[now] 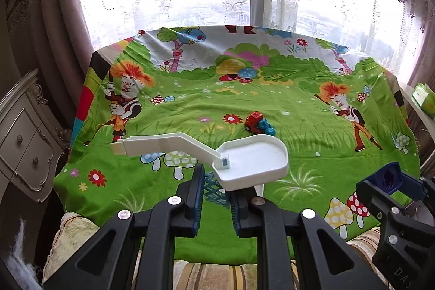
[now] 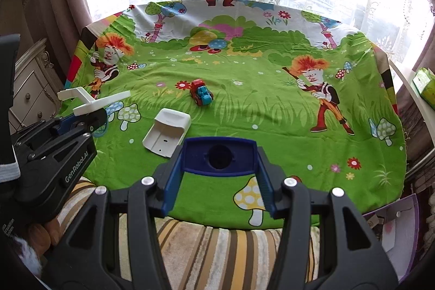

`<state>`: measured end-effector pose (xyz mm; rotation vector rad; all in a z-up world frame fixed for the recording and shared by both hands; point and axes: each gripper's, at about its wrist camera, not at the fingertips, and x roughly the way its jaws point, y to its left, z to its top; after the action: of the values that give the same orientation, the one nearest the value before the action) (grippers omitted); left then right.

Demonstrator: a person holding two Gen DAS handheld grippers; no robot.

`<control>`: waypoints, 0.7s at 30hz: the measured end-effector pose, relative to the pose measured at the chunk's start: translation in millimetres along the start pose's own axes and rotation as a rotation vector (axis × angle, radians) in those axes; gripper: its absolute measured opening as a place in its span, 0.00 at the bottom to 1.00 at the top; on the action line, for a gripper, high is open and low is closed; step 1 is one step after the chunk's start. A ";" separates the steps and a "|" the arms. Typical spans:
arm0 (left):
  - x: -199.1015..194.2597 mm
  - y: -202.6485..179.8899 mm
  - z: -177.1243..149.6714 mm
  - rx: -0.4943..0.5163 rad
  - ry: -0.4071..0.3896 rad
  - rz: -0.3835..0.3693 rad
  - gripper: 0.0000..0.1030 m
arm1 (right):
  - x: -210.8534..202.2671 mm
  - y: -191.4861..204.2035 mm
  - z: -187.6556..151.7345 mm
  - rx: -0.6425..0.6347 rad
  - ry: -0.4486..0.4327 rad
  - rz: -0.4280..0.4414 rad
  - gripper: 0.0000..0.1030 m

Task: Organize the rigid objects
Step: 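Carry the white stand and blue holder toward the purple box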

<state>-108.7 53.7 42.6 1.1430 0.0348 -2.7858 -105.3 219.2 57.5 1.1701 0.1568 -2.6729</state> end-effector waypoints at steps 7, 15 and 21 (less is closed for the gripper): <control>-11.6 -46.4 -5.8 0.095 0.003 -0.092 0.17 | -24.5 -43.1 -16.0 0.065 -0.012 -0.092 0.52; -20.9 -95.0 -15.7 0.198 0.030 -0.192 0.18 | -41.3 -89.6 -36.1 0.143 -0.011 -0.143 0.52; -27.2 -142.2 -28.0 0.302 0.072 -0.323 0.18 | -50.7 -128.1 -58.6 0.205 0.005 -0.202 0.52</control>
<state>-88.3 199.6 37.7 1.4199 -0.2218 -3.1101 -61.1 362.2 56.3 1.2822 0.0012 -2.9200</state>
